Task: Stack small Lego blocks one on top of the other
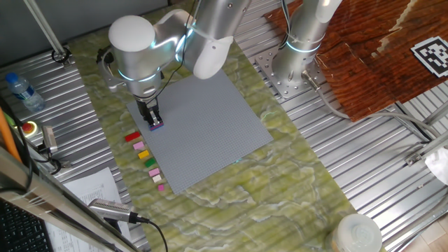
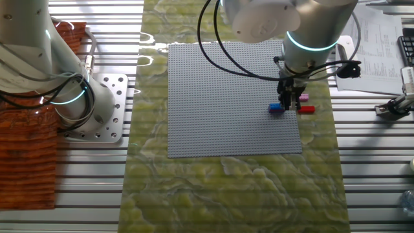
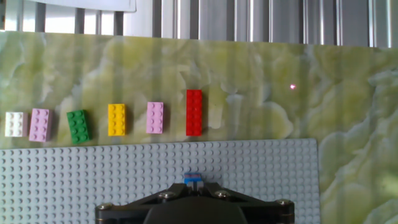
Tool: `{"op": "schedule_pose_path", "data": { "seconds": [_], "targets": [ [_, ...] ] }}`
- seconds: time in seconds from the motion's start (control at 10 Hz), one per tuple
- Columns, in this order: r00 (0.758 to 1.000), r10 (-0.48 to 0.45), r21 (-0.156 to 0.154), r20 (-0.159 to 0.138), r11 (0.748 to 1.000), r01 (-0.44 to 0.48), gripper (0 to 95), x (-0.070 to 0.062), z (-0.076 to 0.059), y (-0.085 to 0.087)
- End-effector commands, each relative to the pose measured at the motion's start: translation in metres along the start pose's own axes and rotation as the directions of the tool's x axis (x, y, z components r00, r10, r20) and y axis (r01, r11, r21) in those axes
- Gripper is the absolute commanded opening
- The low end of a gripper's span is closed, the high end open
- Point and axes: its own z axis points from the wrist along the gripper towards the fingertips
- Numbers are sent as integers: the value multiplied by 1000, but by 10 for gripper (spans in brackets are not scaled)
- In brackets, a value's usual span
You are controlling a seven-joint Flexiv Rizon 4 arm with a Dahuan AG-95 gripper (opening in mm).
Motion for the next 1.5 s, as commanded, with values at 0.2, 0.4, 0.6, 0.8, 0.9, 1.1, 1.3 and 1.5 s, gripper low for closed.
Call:
{"op": "schedule_pose_path", "data": {
  "seconds": [0.2,0.4,0.6,0.8,0.9,1.1,1.3,1.5],
  "targets": [
    [1000,-1,-2,-3,1000,1,0,0,9,0],
    [1000,2,-4,-17,1000,-2,0,2,-11,1],
    [1000,0,-5,-14,1000,0,0,8,-10,-1],
    [1000,-14,-10,-10,1000,14,0,16,-7,-3],
    [1000,-19,-14,-9,1000,19,0,18,-5,-3],
    [1000,-22,-14,-9,1000,22,0,19,-3,-3],
    [999,-32,-19,-7,999,32,0,19,-2,-2],
    [999,-32,-23,-10,999,31,0,19,-3,1]
  ]
}}
